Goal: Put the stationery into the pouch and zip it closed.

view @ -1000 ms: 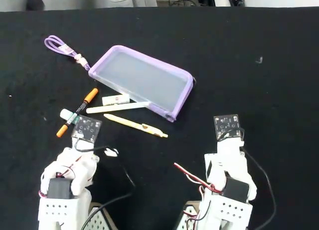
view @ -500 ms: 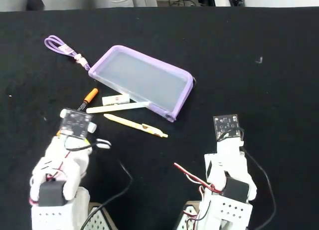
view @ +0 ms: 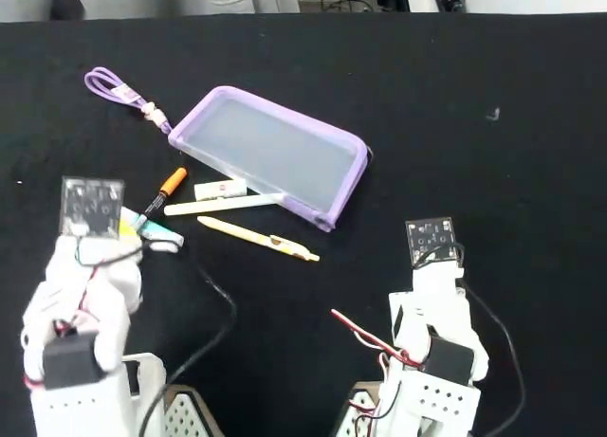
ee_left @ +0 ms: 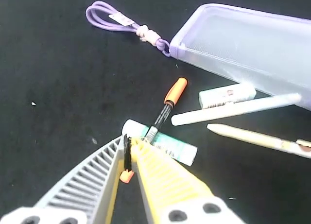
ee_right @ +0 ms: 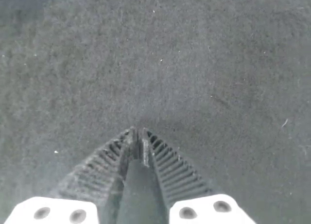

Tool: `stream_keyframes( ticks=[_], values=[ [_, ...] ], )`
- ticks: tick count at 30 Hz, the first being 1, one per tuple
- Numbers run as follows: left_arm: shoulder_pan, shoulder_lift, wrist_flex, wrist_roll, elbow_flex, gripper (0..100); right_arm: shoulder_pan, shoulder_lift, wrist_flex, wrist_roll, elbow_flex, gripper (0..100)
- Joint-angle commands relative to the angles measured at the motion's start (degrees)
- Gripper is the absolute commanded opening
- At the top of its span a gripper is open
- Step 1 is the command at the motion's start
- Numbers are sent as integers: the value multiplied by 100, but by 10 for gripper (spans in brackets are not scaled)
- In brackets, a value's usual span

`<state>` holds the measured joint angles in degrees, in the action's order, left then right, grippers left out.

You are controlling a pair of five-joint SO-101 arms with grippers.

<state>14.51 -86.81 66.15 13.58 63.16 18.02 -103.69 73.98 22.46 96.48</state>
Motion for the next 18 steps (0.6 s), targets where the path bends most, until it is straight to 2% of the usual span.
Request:
stream_keyframes(
  ticks=[1, 5, 10, 18],
  values=[
    [66, 1538, -167, -475, -1165, 30, 97, -462, -9, 44, -4, 15],
    [84, 2769, -158, -818, -1833, 30, 97, -462, -9, 44, -4, 15],
    [620, 4088, -202, -1415, -2782, 30, 97, -462, -9, 44, -4, 15],
    [743, 6189, -158, -1538, -4338, 30, 97, -462, -9, 44, -4, 15]
  ],
)
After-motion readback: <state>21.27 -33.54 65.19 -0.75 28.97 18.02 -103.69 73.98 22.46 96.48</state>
